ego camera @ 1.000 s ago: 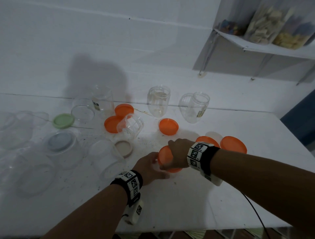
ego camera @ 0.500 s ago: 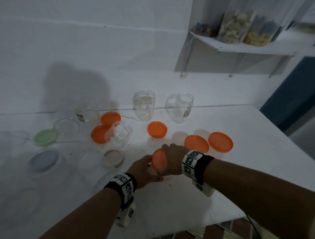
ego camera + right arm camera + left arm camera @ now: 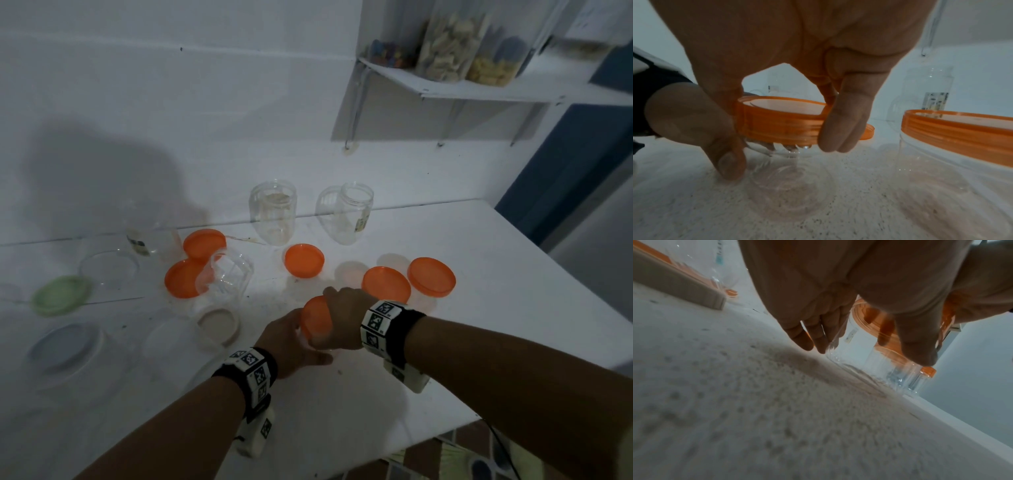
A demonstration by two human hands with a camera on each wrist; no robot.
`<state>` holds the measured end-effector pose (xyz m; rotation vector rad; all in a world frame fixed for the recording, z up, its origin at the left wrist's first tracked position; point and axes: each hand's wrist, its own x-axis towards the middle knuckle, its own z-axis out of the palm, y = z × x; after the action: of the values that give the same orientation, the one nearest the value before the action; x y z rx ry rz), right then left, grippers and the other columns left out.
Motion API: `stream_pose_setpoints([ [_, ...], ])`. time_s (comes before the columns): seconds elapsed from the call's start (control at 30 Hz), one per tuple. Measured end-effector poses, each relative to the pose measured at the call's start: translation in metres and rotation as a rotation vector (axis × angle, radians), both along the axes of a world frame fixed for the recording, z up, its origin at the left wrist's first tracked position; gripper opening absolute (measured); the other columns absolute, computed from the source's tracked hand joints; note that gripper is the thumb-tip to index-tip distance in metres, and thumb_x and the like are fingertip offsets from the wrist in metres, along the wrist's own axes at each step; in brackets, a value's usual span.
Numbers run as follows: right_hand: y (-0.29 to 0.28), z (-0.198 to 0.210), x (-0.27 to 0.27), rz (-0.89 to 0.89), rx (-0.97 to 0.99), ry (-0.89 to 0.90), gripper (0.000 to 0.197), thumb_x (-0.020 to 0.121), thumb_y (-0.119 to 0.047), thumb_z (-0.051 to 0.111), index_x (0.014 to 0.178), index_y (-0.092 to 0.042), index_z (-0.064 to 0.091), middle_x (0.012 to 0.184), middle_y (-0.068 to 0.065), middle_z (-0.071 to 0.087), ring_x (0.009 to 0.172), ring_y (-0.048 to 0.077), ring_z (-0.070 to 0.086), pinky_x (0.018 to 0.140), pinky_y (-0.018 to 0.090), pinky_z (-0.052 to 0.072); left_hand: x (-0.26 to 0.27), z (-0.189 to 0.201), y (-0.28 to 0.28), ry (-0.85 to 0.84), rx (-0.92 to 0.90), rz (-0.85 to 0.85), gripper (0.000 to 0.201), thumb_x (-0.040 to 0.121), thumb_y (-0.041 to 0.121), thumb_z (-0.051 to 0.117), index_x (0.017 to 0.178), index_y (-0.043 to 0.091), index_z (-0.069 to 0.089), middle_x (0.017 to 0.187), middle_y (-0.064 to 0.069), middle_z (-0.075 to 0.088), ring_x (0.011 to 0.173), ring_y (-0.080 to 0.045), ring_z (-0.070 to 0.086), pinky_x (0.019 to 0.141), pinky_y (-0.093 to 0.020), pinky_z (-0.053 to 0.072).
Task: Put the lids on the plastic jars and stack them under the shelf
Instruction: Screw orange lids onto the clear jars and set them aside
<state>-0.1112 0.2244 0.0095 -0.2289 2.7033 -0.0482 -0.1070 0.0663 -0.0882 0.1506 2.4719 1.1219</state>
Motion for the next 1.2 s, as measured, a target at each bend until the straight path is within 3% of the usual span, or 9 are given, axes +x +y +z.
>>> stream_pose_setpoints([
  [0.13,0.012,0.004,0.002,-0.024,0.0,0.012,0.11,0.071,-0.092,0.056,0.153,-0.022,0.032,0.138,0.008,0.056,0.119,0.03,0.06,0.094,0.044,0.053,-0.01,-0.003,0.007,-0.015,0.006,-0.009,0.11,0.059,0.056,0.096,0.151,0.032,0.041,0.147,0.005,0.056,0.133,-0.021,0.053,0.111,-0.038,0.041],
  [0.23,0.049,0.011,-0.006,-0.076,-0.037,0.166,0.091,0.085,-0.084,0.043,0.158,-0.032,0.026,0.156,0.006,0.041,0.135,0.033,0.05,0.103,0.049,0.049,-0.02,-0.007,0.019,0.002,-0.005,0.018,0.125,0.046,0.073,0.09,0.152,0.033,0.036,0.147,0.003,0.055,0.131,-0.022,0.054,0.111,-0.042,0.045],
  [0.37,0.12,0.0,-0.023,-0.307,0.007,0.112,0.088,0.083,-0.084,0.045,0.158,-0.05,0.013,0.17,0.007,0.008,0.153,0.041,0.017,0.116,0.061,0.033,-0.029,-0.009,0.043,0.04,-0.001,0.055,0.116,0.055,0.059,0.095,0.148,0.027,0.035,0.143,0.002,0.053,0.13,-0.022,0.054,0.105,-0.036,0.045],
  [0.77,0.218,-0.021,-0.07,-0.311,0.071,-0.001,0.092,0.083,-0.091,0.03,0.16,-0.048,0.006,0.172,0.011,0.005,0.156,0.043,0.012,0.118,0.071,0.018,-0.068,-0.006,0.131,0.059,0.021,0.134,0.117,0.057,0.057,0.097,0.151,0.029,0.034,0.15,0.003,0.051,0.136,-0.022,0.052,0.113,-0.04,0.043],
  [0.87,0.214,-0.005,-0.08,-0.267,0.005,0.083,0.088,0.087,-0.086,0.032,0.161,-0.041,0.017,0.17,0.009,0.016,0.154,0.037,0.02,0.12,0.064,0.022,-0.07,0.001,0.125,0.048,-0.024,0.114,0.128,0.054,0.06,0.097,0.157,0.026,0.028,0.157,0.005,0.043,0.143,-0.02,0.043,0.118,-0.039,0.037],
  [0.93,0.195,0.011,-0.09,-0.188,-0.157,0.182,0.076,0.094,-0.076,0.039,0.156,-0.032,0.035,0.159,0.009,0.038,0.144,0.032,0.037,0.116,0.05,0.035,-0.068,0.008,0.107,0.049,-0.121,0.119,0.136,0.055,0.067,0.093,0.162,0.024,0.021,0.162,0.005,0.035,0.147,-0.019,0.036,0.121,-0.041,0.034],
  [1.07,0.12,0.044,-0.115,-0.019,-0.449,0.122,0.048,0.097,-0.055,0.059,0.135,-0.025,0.059,0.124,0.001,0.064,0.109,0.014,0.059,0.09,0.028,0.047,-0.068,0.037,0.041,0.274,-0.187,0.305,0.086,0.08,0.046,0.082,0.151,0.025,0.039,0.135,0.007,0.05,0.129,-0.018,0.049,0.106,-0.033,0.045],
  [1.13,0.076,0.05,-0.133,0.039,-0.482,0.053,0.045,0.096,-0.051,0.063,0.132,-0.024,0.061,0.124,0.0,0.064,0.108,0.015,0.061,0.086,0.027,0.048,-0.074,0.053,0.007,0.408,-0.279,0.447,0.068,0.086,0.038,0.078,0.144,0.023,0.046,0.127,0.004,0.053,0.122,-0.02,0.052,0.102,-0.035,0.048],
  [1.2,0.034,0.045,-0.153,0.067,-0.413,0.018,0.051,0.095,-0.049,0.065,0.136,-0.02,0.058,0.133,0.002,0.061,0.119,0.021,0.059,0.088,0.026,0.045,-0.082,0.061,-0.023,0.432,-0.421,0.563,0.073,0.086,0.043,0.076,0.145,0.017,0.043,0.135,-0.006,0.052,0.127,-0.027,0.049,0.107,-0.041,0.045],
])
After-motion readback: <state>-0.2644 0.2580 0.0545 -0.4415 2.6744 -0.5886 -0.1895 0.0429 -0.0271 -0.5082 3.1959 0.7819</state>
